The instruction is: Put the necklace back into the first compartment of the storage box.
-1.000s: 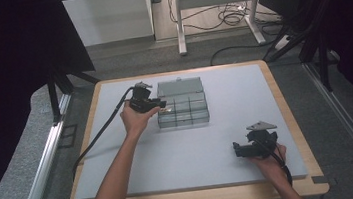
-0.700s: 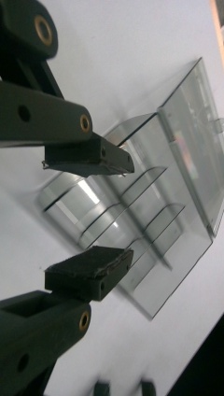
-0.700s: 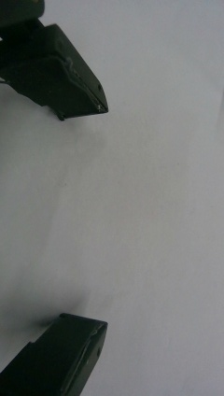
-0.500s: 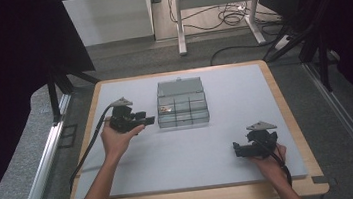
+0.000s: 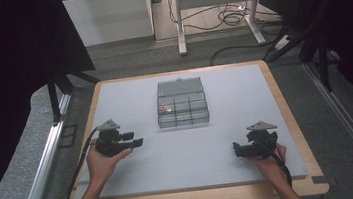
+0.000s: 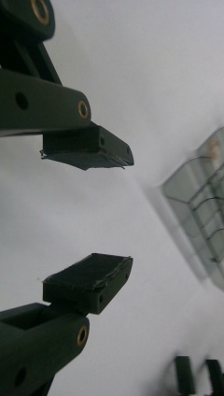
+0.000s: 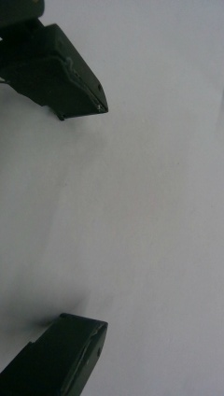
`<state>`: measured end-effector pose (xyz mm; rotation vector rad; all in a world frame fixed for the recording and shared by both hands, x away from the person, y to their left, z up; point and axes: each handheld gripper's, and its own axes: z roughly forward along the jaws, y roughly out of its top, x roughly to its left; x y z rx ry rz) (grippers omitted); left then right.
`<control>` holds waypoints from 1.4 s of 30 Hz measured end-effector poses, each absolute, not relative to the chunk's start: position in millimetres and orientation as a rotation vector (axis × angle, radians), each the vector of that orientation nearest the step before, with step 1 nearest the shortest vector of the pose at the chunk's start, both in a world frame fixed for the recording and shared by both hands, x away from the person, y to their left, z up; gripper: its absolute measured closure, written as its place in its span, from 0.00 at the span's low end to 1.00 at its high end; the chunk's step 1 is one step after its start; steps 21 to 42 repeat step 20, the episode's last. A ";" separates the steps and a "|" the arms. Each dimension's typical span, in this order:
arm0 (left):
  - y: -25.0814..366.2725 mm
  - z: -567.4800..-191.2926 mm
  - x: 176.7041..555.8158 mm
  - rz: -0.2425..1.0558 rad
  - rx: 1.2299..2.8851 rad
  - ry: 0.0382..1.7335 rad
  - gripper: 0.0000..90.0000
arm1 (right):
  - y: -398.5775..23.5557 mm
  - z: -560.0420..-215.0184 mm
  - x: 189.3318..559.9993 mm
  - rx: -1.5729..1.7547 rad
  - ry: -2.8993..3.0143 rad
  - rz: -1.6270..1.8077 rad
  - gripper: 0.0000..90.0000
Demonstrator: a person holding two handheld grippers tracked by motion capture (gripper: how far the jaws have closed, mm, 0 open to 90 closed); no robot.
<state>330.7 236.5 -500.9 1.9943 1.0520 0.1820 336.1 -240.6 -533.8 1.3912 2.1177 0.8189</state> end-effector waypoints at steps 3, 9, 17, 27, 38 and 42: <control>240.5 -510.3 321.0 0.179 2.007 1.056 0.50 | -240.6 -533.8 336.2 1.391 2.117 0.818 0.00; 248.8 -518.4 313.4 0.165 1.999 1.083 0.50 | -240.5 -533.8 336.2 1.392 2.117 0.820 0.00; 255.4 -519.7 310.2 0.176 1.983 1.105 0.48 | -240.5 -533.8 336.2 1.391 2.117 0.819 0.00; 254.9 -521.8 312.0 0.183 1.996 1.112 0.47 | -240.5 -533.8 336.2 1.392 2.117 0.820 0.00; 254.9 -521.8 312.0 0.183 1.996 1.112 0.47 | -240.5 -533.8 336.2 1.392 2.117 0.820 0.00; 254.9 -521.8 312.0 0.183 1.996 1.112 0.47 | -240.5 -533.8 336.2 1.392 2.117 0.820 0.00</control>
